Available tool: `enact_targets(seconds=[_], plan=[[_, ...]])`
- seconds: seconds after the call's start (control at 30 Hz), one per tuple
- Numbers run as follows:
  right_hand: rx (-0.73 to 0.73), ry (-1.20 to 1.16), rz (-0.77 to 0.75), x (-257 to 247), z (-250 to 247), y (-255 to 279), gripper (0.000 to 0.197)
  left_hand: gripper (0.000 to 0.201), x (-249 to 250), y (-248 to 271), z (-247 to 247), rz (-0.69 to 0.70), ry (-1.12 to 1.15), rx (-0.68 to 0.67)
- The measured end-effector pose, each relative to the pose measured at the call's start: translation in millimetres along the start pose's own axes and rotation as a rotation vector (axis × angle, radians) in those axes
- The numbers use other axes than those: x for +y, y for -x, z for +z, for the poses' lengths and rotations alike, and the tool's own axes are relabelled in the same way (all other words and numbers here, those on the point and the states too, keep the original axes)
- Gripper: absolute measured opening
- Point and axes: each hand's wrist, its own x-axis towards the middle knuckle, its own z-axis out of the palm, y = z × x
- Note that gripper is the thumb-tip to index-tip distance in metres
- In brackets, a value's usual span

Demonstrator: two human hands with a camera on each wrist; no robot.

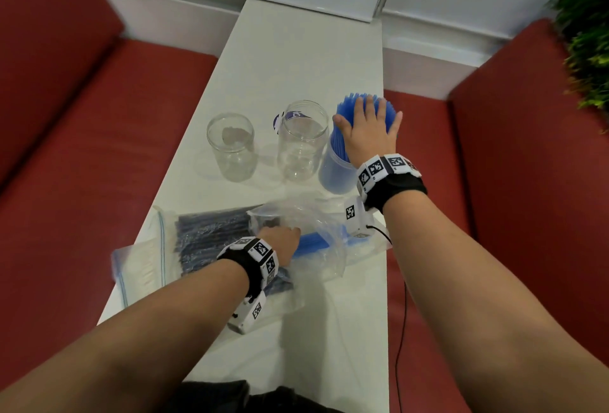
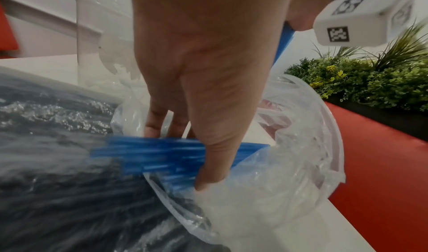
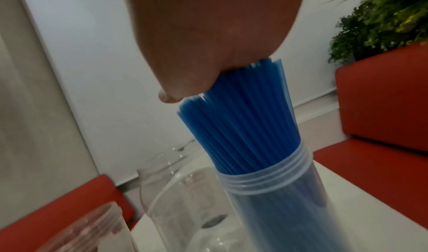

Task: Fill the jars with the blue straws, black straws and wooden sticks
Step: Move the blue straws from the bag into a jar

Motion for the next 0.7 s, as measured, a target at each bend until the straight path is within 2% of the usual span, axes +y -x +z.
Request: enact_targets(seconds=[0.1, 0.17, 0.23, 0.33, 0.43, 0.6, 0.67, 0.7], plan=[[0.054, -0.006, 0.092, 0, -1, 3, 0.079, 0.034, 0, 3, 1, -0.008, 0.032, -0.012], [-0.008, -0.001, 0.112, 1, 1, 8, 0.082, 0.029, -1, 5, 0, -0.005, 0.057, -0.016], [-0.018, -0.02, 0.114, 3, 1, 10, 0.082, 0.027, -3, 8, -4, 0.0, 0.051, -0.014], [0.046, -0.076, 0.127, 2, -3, 11, 0.08, 0.03, -4, 13, -16, -0.005, 0.004, -0.045], [-0.022, -0.082, 0.113, 1, -7, 21, 0.082, 0.03, -3, 19, -26, -0.021, -0.009, -0.056], [0.321, -0.385, -0.019, -4, -21, 48, 0.064, 0.026, -2, 31, -31, -0.039, -0.082, -0.008], [0.357, -0.556, -0.108, -11, -19, 69, 0.055, 0.026, -2, 38, -37, -0.057, -0.113, 0.013], [0.324, -0.669, -0.149, -15, -16, 81, 0.051, 0.026, -2, 41, -42, -0.077, -0.119, 0.027]])
